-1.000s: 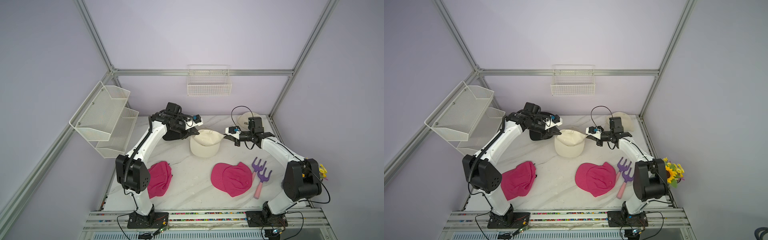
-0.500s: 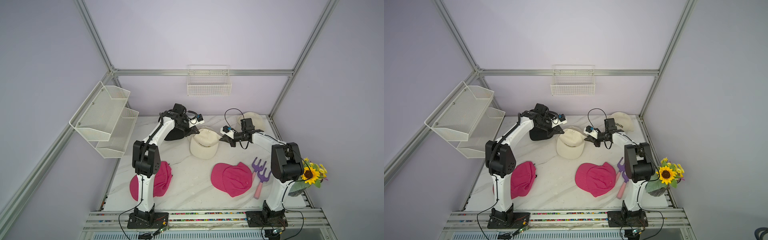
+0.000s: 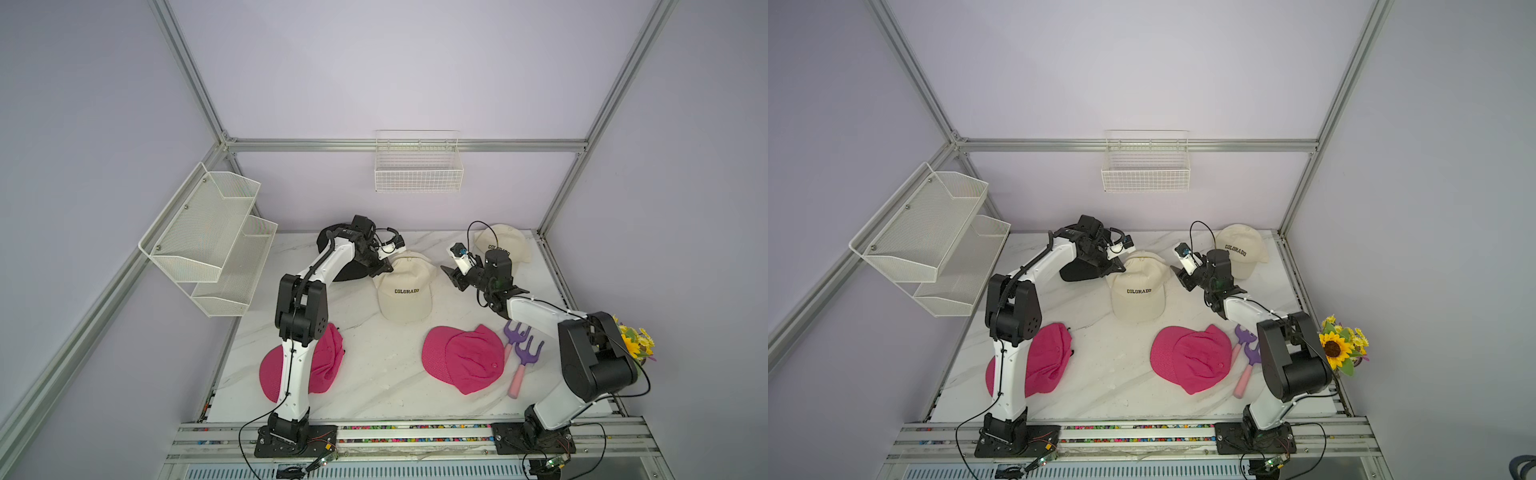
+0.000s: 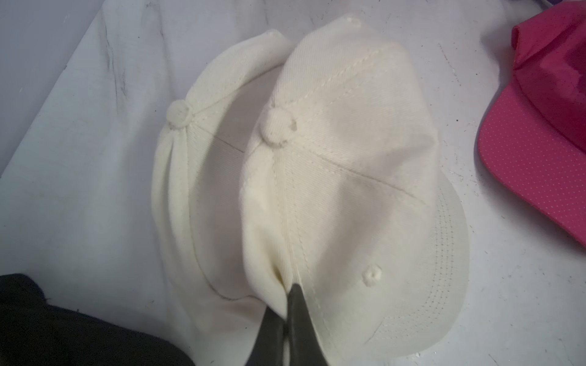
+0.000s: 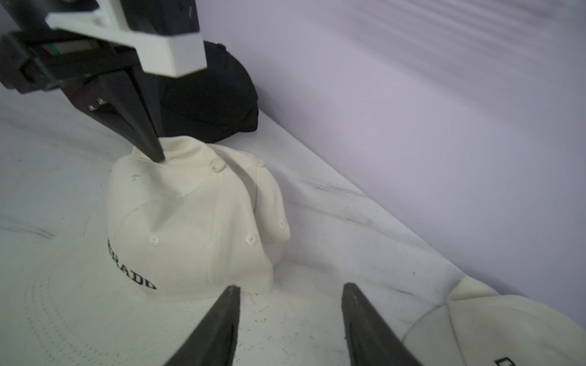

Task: Stack the baseball caps by color
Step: Place the baseball cap on the baseball cap.

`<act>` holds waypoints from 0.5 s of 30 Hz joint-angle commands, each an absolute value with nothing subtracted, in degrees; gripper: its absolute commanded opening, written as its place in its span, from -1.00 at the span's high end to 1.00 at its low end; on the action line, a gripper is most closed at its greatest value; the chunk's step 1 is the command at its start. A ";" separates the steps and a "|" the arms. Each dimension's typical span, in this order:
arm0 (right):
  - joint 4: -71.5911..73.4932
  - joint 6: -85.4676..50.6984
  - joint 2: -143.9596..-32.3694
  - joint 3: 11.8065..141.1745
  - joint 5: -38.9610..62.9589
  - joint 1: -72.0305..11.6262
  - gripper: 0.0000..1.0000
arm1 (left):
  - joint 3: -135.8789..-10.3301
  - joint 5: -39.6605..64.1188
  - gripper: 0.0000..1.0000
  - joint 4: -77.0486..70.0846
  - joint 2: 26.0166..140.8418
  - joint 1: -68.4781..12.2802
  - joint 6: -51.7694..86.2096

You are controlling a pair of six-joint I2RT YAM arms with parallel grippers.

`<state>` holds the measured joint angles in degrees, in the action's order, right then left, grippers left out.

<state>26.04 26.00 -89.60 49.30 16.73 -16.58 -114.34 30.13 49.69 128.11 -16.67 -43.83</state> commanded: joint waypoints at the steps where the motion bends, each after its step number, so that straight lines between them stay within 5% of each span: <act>1: 33.54 29.06 -84.38 44.48 10.74 -22.89 -0.16 | -116.54 29.53 1.00 48.18 128.46 -16.12 -42.51; 9: 32.75 47.56 -87.91 37.07 -0.67 -39.54 -0.18 | -117.88 28.91 1.00 48.08 129.76 -16.01 -42.35; 15: 33.70 56.42 -93.18 36.09 -5.45 -43.40 -0.19 | -117.88 29.43 1.00 48.25 129.75 -16.00 -42.53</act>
<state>32.38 49.84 -92.68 36.25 -0.99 -42.65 -116.16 29.26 48.84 129.67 -16.51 -42.96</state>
